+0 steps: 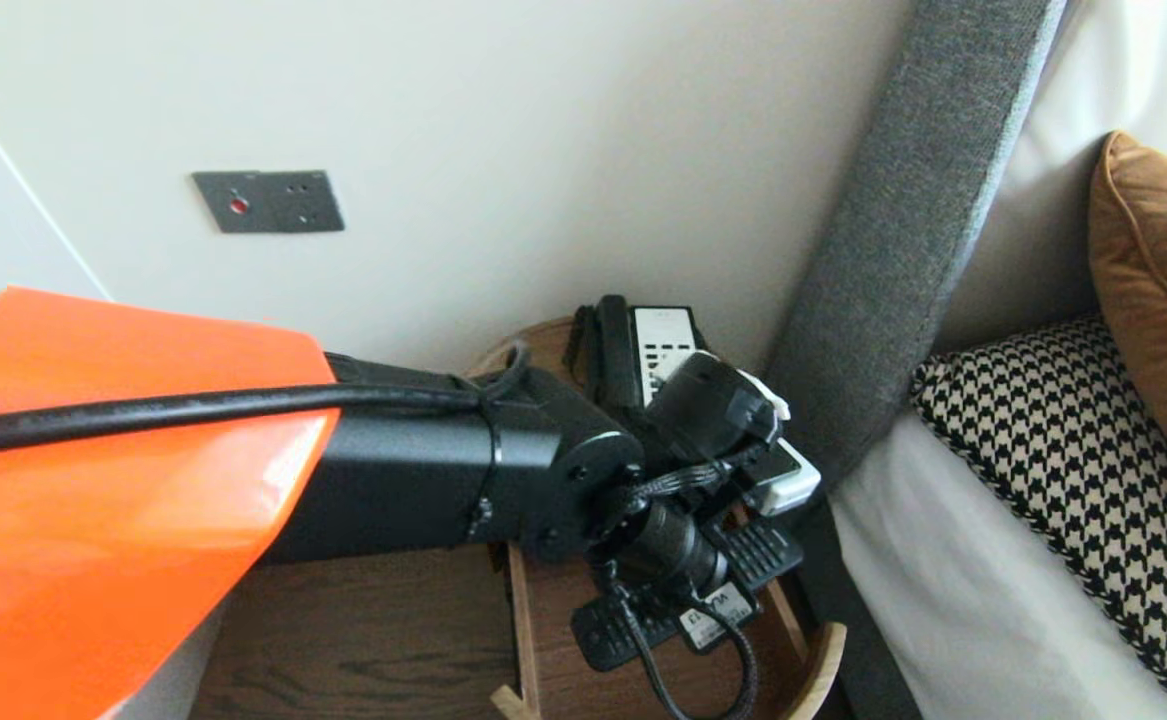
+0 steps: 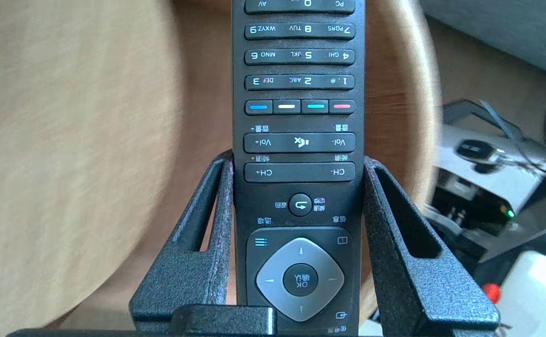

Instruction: Put the remote controls on the table in the drawer one by one

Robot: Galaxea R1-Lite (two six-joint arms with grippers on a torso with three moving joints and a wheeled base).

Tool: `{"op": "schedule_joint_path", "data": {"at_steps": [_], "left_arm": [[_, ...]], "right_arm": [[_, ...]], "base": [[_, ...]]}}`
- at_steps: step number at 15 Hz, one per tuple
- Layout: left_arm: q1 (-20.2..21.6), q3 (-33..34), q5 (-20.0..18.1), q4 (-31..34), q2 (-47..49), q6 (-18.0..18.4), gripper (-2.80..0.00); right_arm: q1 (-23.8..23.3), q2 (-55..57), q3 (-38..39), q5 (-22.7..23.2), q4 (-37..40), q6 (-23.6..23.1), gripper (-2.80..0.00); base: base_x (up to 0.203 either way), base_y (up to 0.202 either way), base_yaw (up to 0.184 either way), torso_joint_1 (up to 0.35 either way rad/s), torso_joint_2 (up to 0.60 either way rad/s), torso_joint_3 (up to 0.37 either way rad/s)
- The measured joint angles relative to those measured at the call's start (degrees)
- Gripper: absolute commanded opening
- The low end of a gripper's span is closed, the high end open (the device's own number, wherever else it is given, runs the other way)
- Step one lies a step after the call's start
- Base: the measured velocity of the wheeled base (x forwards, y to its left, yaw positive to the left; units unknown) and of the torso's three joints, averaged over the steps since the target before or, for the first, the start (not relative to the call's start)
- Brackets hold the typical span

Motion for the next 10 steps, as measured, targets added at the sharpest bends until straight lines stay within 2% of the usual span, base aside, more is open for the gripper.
{"op": "schedule_joint_path", "data": {"at_steps": [10], "left_arm": [[-1.03, -0.82, -0.60, -1.40, 8.00, -0.23, -2.80]], "right_arm": [[0.00, 0.00, 0.00, 0.01, 0.00, 0.00, -2.80]], "base": [[0.000, 0.000, 0.000, 0.000, 0.00, 0.000]]}}
